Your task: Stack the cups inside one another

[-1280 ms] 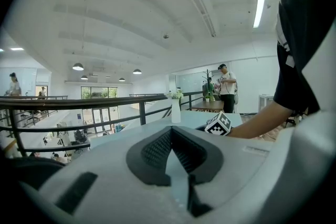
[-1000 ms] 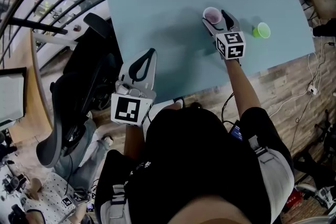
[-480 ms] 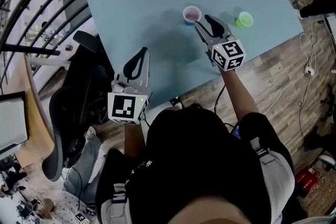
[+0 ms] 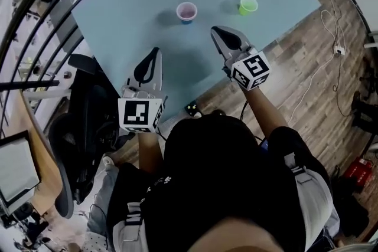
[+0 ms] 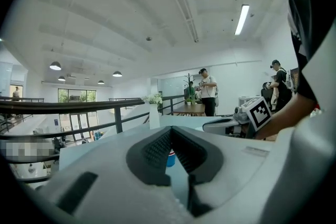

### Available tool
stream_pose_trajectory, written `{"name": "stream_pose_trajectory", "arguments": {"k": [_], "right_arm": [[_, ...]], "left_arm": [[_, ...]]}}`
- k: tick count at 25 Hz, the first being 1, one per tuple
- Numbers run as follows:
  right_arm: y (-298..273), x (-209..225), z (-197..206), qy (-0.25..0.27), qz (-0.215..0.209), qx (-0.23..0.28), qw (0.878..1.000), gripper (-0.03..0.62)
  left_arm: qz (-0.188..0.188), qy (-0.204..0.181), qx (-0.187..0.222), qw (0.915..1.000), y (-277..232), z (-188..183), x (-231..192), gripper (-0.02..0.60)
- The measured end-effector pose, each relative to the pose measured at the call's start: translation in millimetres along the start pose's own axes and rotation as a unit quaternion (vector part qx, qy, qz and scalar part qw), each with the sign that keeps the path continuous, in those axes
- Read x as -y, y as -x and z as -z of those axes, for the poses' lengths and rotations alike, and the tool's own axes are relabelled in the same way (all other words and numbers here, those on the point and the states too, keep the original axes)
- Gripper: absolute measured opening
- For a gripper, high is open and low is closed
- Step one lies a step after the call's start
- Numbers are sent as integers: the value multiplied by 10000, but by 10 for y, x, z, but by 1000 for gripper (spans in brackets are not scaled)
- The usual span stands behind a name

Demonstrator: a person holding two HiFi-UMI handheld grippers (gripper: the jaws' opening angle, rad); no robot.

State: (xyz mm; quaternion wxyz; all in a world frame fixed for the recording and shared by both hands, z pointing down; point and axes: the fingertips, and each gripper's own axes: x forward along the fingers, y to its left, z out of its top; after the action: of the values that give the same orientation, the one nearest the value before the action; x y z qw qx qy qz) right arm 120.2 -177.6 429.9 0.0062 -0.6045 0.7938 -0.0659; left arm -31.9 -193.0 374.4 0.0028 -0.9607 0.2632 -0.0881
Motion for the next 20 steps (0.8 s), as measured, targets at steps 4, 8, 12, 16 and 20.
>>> {"name": "stream_pose_trajectory", "arguments": {"k": [4,8,12,16,20], "right_arm": [[229,-41,-16,-27,147,34,9999,12],[425,56,5,-55,349,-6,9994,12],[572,232,30,-37,645,-32,9979,12],[685,413,52,-12,994,-51,9950,14],[698,652,123,-9,1353,-164,9907,34]], "left_arm": [[231,-27,39,9997,-113,-28,131,-15],[477,0,74,9988,-276,-71,297,-15],[699,-21,95,9975,-380,-106,436,-15],[827,-49,101,9965,-383,-119,495,-15],[881,-51,77,9961,-374,-119,471,-15]]}}
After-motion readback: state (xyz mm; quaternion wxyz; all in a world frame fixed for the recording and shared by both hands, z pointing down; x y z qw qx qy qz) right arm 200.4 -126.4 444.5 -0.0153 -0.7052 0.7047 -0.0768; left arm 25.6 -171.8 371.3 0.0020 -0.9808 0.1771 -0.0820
